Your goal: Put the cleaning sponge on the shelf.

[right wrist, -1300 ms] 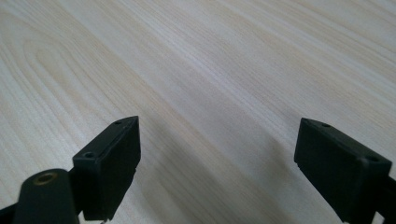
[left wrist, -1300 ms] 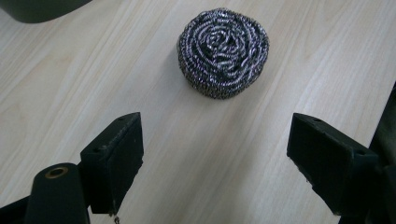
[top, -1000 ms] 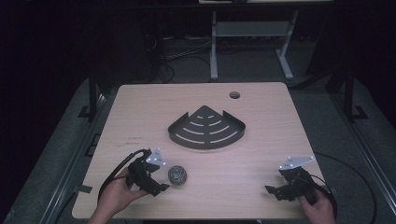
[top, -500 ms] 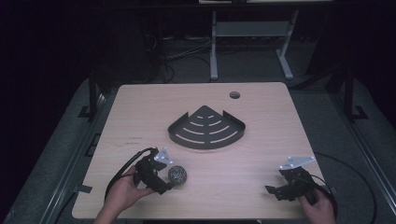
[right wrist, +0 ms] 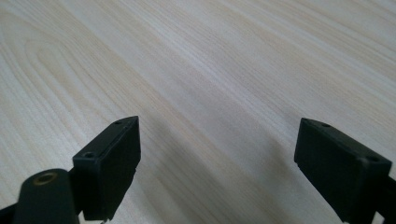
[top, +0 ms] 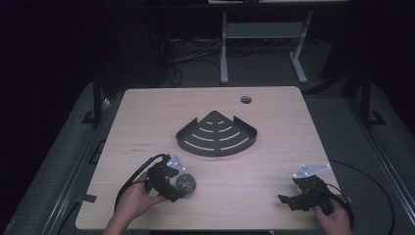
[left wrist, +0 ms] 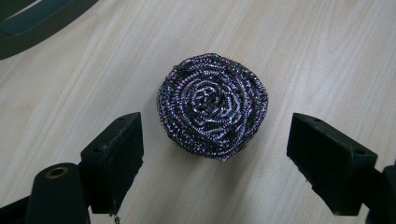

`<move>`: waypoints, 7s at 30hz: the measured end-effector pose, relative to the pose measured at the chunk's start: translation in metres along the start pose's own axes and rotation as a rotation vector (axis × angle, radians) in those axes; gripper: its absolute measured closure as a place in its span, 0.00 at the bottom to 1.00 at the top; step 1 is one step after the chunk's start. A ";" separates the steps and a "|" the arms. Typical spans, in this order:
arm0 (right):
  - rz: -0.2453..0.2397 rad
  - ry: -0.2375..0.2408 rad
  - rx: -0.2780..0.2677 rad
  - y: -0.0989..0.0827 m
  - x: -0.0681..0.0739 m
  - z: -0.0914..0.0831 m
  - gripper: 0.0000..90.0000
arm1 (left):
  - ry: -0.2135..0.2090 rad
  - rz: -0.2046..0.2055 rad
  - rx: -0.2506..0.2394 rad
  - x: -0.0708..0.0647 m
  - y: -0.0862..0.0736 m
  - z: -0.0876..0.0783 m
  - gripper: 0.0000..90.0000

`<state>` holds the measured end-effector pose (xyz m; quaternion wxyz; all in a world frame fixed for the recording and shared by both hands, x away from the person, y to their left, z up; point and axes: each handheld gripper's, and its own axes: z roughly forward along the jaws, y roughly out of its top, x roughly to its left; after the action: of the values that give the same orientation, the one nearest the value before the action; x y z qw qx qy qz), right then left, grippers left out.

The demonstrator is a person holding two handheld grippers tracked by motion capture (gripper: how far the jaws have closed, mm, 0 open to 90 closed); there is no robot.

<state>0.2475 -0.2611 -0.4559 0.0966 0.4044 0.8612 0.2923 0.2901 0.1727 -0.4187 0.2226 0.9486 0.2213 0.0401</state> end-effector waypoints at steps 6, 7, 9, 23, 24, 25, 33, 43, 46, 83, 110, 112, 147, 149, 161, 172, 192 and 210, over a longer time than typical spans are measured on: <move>-0.002 -0.001 0.001 0.000 0.000 0.000 0.16 | -0.008 -0.007 -0.003 0.000 0.002 0.004 0.20; -0.002 -0.002 0.000 0.000 0.000 0.000 0.16 | -0.012 -0.009 -0.007 0.000 0.003 0.005 0.20; 0.002 -0.001 0.000 0.000 0.000 0.000 0.16 | -0.011 -0.002 -0.003 0.000 0.004 0.006 0.20; 0.002 0.000 -0.003 -0.001 -0.001 -0.001 0.16 | -0.025 -0.015 0.005 0.003 0.008 0.016 0.22; 0.001 0.000 -0.002 -0.001 -0.001 -0.001 0.16 | -0.023 -0.013 0.008 0.002 0.008 0.017 0.22; -0.001 0.000 -0.002 -0.001 -0.001 -0.001 0.16 | -0.024 -0.013 0.005 0.002 0.009 0.018 0.22; 0.000 0.002 -0.002 -0.001 -0.001 -0.001 0.16 | -0.022 -0.006 0.025 0.001 0.013 0.022 0.24; 0.001 0.000 -0.003 -0.002 -0.001 -0.002 0.16 | -0.013 -0.008 0.045 0.003 0.014 0.026 0.30; 0.001 -0.001 -0.003 -0.002 -0.002 -0.002 0.16 | -0.020 -0.002 0.057 0.004 0.013 0.028 0.32; -0.008 0.010 0.010 -0.002 0.000 0.001 0.16 | -0.027 0.013 0.013 0.008 0.032 0.011 0.35; 0.002 0.011 0.005 -0.003 -0.003 0.001 0.16 | -0.046 0.019 0.010 0.021 0.061 0.001 0.35; 0.007 0.013 0.008 -0.003 -0.003 0.001 0.16 | -0.046 0.019 0.011 0.022 0.061 0.001 0.35; 0.002 0.014 0.005 -0.003 -0.001 0.001 0.16 | -0.059 0.038 0.019 0.037 0.094 0.002 0.35; 0.002 0.014 0.005 -0.003 -0.001 0.001 0.16 | -0.060 0.043 0.024 0.038 0.096 0.003 0.35; 0.004 0.017 0.006 -0.003 -0.001 0.001 0.16 | -0.061 0.056 0.032 0.045 0.110 0.001 0.35; -0.002 0.011 0.002 -0.002 0.001 -0.001 0.16 | -0.052 0.064 0.031 0.053 0.127 0.003 0.35; 0.004 0.014 0.001 -0.002 0.001 -0.002 0.16 | -0.042 0.046 0.012 0.073 0.149 0.003 0.35; 0.005 0.016 0.000 -0.003 0.001 -0.001 0.16 | -0.047 0.009 0.018 0.095 0.160 0.018 0.34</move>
<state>0.2447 -0.2626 -0.4563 0.0888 0.4041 0.8610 0.2957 0.4425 0.0788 -0.3664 0.2192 0.9522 0.2119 0.0168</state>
